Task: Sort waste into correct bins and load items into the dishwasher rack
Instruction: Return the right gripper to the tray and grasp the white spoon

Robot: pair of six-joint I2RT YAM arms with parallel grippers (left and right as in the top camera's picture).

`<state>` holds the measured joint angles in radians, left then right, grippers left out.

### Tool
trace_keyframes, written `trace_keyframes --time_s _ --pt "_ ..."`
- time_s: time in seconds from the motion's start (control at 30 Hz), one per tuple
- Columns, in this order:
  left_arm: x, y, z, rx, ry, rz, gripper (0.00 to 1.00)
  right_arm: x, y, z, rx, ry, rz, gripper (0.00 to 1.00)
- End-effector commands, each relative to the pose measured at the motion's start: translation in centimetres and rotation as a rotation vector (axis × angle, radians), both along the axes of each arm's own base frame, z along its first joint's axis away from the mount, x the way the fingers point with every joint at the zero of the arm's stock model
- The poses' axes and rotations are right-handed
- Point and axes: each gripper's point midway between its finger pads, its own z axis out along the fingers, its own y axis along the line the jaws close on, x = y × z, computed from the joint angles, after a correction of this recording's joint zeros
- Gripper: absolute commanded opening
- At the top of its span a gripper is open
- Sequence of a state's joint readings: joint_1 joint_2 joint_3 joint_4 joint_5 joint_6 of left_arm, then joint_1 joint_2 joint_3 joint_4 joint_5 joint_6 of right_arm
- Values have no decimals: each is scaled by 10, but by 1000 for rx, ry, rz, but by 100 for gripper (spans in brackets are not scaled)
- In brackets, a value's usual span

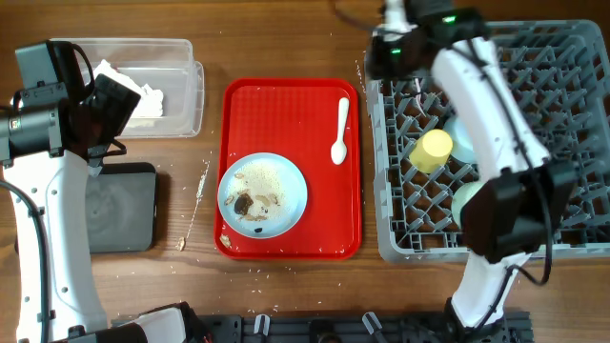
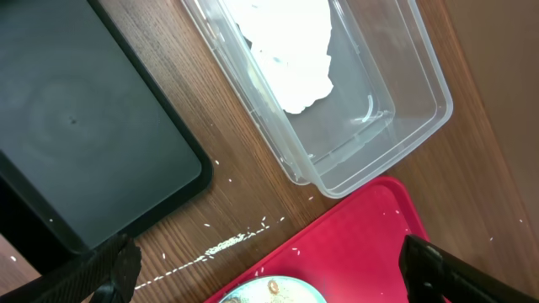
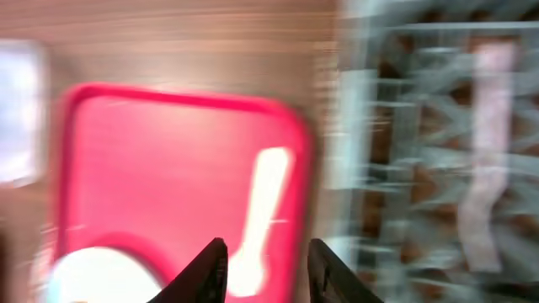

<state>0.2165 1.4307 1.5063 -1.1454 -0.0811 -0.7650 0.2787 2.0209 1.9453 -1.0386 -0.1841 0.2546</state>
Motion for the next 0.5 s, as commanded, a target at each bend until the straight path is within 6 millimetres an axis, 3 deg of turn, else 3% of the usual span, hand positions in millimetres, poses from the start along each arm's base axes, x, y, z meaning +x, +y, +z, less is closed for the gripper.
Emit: trace_keyframes --time_s 0.0,0.17,0.33,0.47 --pt "0 4 -2 10 9 10 100 -14 33 -14 -38 33 -187 36" --pt "0 4 -2 11 9 10 100 -29 54 -76 -173 118 -276 39" --pt "-1 4 -2 10 10 10 100 -38 48 -132 -236 247 -274 44" --pt "0 4 -2 11 9 10 100 -41 40 -161 -258 311 -275 44"
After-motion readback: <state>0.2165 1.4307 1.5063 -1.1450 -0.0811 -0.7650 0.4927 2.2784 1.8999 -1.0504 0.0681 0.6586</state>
